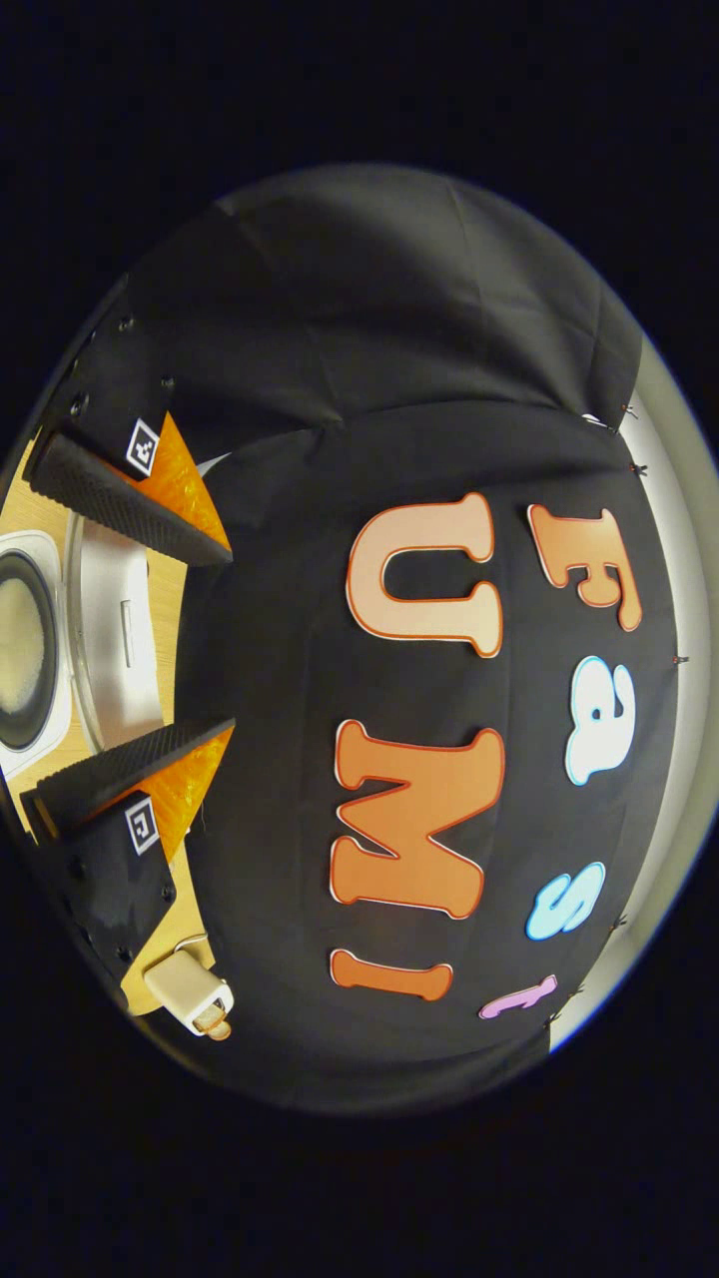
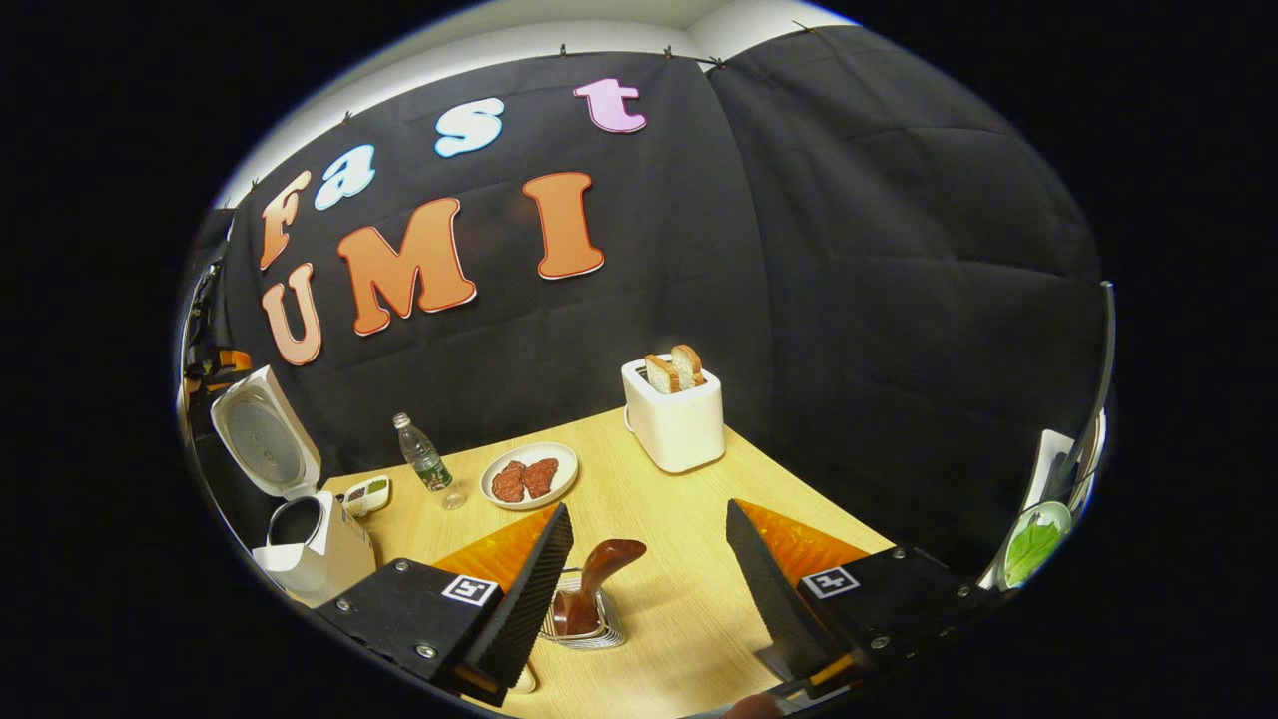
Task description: Close the left gripper, press the button to open the rice cooker; take a wooden spoon from the chopstick holder with the right hand, scoop a spoonful of rice and pour it into the rice cooker, then put the wooden spoon back into the chopstick holder.
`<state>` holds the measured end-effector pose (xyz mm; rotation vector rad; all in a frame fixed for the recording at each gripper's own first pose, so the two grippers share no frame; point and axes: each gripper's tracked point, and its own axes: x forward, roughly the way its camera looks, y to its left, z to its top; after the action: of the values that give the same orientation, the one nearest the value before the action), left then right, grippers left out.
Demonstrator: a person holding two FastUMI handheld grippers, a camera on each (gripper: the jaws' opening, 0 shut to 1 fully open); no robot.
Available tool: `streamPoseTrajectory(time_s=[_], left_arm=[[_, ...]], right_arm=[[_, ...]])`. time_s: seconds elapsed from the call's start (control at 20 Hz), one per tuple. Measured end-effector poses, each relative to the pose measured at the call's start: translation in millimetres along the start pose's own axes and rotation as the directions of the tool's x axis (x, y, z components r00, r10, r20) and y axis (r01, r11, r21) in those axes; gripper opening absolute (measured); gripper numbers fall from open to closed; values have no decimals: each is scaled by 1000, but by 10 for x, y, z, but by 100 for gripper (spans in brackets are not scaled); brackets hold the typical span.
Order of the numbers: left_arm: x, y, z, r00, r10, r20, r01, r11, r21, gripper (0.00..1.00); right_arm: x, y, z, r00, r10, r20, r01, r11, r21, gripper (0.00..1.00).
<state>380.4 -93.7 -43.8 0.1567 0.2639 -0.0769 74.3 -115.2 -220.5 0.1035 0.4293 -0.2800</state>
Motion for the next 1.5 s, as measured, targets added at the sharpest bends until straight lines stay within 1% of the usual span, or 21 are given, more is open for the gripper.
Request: streamPoseTrajectory(time_s=[0.05, 0.1, 0.15, 0.2, 0.3, 0.45, 0.65, 0.75, 0.95, 1.1, 1.25, 1.5], left_arm=[[-31, 42, -51, 1000, 24, -20, -24, 1000, 0, 100], [-48, 35, -19, 1000, 28, 8, -28, 1000, 9, 100], [-82, 1, -67, 1000, 18, -7, -18, 1000, 14, 100], [-140, -48, -68, 1000, 4, 3, -4, 1000, 22, 100], [-252, -82, -112, 1000, -13, 2, 13, 1000, 18, 100], [-457, -122, -189, 999, -32, -1, 32, 999, 15, 100], [-822, -202, -426, 999, -33, -8, 33, 999, 19, 100], [-1025, -281, -617, 999, -38, -16, 39, 999, 13, 100], [-1397, -411, -1113, 996, -57, -68, 56, 998, -7, 100], [-1594, -444, -1558, 992, -56, -111, 52, 998, -39, 100], [-1694, -458, -1900, 989, -52, -140, 41, 996, -82, 100], [-1716, -466, -2324, 983, -36, -180, 21, 996, -86, 99]], right_arm=[[-10, -10, 2, 1000, -2, -2, 2, 1000, 1, 95], [-10, -8, -10, 1000, -3, -8, 3, 1000, 2, 95], [-16, -1, 5, 1000, 1, -7, -1, 1000, 1, 95], [-33, 10, 37, 1000, 3, -3, -3, 1000, 1, 95], [-77, 24, 181, 999, 2, 34, -2, 1000, -5, 95], [-183, 117, 389, 996, 25, 83, -22, 999, -40, 95], [-306, 210, 732, 986, 52, 160, -38, 995, -91, 95], [-343, 274, 829, 982, 77, 174, -60, 993, -101, 95], [-449, 355, 856, 977, 117, 181, -105, 992, -72, 95], [-478, 369, 726, 978, 136, 157, -125, 989, -81, 95], [-524, 357, 643, 979, 145, 140, -132, 986, -99, 95], [-572, 399, 532, 980, 167, 106, -156, 982, -105, 95]])
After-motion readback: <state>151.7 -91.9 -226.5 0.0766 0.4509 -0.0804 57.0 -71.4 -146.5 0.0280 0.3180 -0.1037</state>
